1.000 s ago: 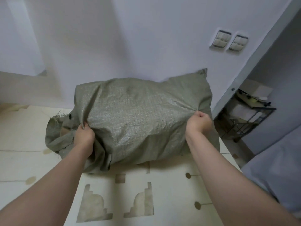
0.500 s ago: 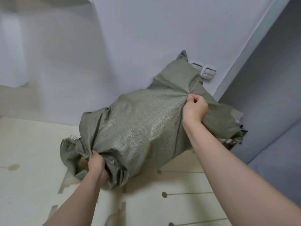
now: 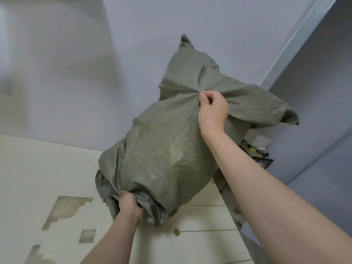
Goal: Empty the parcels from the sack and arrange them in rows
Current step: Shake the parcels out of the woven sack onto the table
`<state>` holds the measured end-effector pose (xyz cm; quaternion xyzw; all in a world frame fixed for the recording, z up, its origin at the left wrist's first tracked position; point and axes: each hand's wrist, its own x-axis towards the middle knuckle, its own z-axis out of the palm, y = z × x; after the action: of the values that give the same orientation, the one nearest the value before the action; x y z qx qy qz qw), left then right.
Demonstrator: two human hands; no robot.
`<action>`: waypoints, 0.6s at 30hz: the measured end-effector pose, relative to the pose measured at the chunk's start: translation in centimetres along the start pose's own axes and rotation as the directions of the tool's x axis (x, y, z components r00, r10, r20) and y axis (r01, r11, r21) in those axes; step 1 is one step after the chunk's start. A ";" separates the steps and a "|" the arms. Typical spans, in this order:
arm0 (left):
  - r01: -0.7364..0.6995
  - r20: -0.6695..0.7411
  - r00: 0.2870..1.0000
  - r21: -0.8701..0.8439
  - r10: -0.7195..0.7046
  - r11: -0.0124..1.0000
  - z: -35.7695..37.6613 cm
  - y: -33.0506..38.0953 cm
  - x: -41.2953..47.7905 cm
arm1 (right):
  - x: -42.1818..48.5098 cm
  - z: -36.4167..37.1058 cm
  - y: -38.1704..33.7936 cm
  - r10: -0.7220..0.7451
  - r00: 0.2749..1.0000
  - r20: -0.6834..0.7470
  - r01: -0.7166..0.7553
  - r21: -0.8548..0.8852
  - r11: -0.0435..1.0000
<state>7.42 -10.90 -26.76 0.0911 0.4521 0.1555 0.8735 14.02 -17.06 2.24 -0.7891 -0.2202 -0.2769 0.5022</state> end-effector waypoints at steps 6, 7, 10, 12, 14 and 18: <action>-0.018 -0.027 0.999 0.270 0.026 0.963 -1.5 3.3 -1.5 | -4.3 2.0 -0.2 -0.079 0.979 0.189 0.074 0.035 0.997; -0.070 -0.043 0.995 0.277 0.085 0.958 -1.7 4.5 -1.2 | -4.7 2.1 0.0 -0.060 0.978 0.199 0.051 0.050 0.997; -0.174 -0.176 0.944 0.456 0.280 0.873 -1.4 8.7 -0.4 | -5.1 1.8 0.7 0.006 0.975 0.222 -0.028 0.096 0.995; -0.256 -0.146 0.878 0.662 0.457 0.704 0.4 11.0 -2.8 | -5.2 1.3 1.1 0.042 0.964 0.263 -0.074 0.112 0.991; -0.443 0.027 0.809 0.685 0.587 0.578 3.5 12.9 -6.9 | -5.3 0.7 1.4 0.053 0.951 0.304 -0.097 0.129 0.987; -0.712 0.330 0.605 0.633 0.725 0.306 10.6 15.3 -12.6 | -6.2 -0.4 1.5 0.018 0.902 0.431 -0.119 0.209 0.971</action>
<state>6.37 -1.25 -6.53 0.6112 0.3923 0.3398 0.5976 10.25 -18.45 -2.67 -0.7742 -0.3272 -0.0526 0.5393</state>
